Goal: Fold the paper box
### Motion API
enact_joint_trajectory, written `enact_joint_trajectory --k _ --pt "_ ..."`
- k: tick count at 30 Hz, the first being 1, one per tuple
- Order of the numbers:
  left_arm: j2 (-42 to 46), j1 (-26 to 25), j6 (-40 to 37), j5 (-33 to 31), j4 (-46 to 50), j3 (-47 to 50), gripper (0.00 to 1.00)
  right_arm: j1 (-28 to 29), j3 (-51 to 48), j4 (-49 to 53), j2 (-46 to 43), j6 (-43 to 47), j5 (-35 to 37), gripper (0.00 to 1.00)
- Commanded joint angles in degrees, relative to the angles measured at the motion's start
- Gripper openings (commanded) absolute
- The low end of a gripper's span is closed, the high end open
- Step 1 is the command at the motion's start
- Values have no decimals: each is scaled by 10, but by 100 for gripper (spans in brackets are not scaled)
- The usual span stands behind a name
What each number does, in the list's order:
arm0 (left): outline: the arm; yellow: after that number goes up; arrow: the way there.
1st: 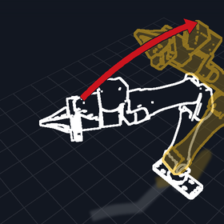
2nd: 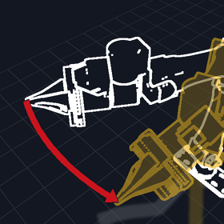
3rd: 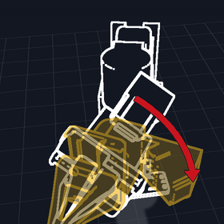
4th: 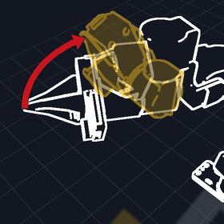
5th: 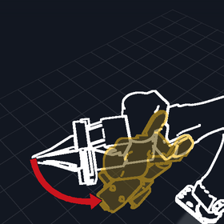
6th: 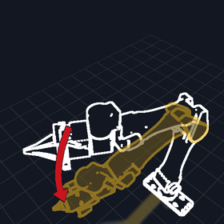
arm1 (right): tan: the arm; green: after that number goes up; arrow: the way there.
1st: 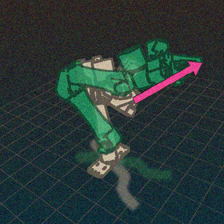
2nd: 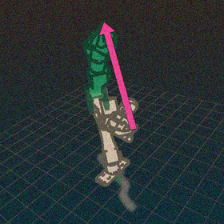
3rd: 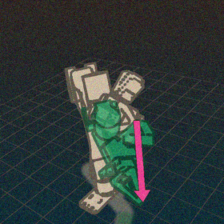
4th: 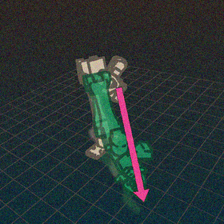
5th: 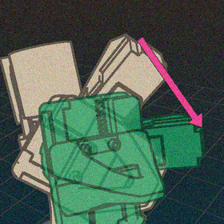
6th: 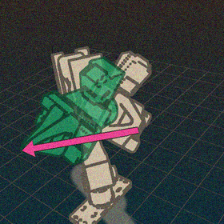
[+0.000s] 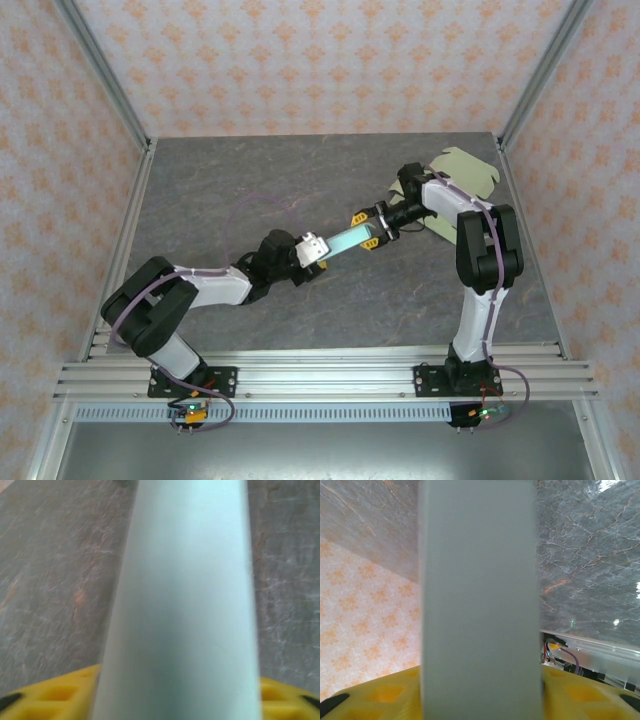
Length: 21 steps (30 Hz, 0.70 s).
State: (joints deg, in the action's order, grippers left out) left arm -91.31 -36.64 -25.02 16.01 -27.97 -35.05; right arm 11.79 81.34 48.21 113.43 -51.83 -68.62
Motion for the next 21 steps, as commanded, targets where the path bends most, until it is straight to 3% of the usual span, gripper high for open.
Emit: enact_joint_trajectory --k 1,5,9,15,21 --pt "-9 -4 -3 -2 -22 -22 42 -9 -6 8 1 -7 -9 61" --pt "-4 -4 7 10 -5 -29 38 -31 -36 -56 -38 1 40 71" --pt "-12 -3 36 27 5 -37 38 -64 -81 -147 -118 56 96 75" --pt "-21 6 51 48 8 -43 39 -70 -143 -175 -235 337 202 72" --pt "-25 27 58 78 15 -36 39 -64 -236 -316 -329 491 263 70"
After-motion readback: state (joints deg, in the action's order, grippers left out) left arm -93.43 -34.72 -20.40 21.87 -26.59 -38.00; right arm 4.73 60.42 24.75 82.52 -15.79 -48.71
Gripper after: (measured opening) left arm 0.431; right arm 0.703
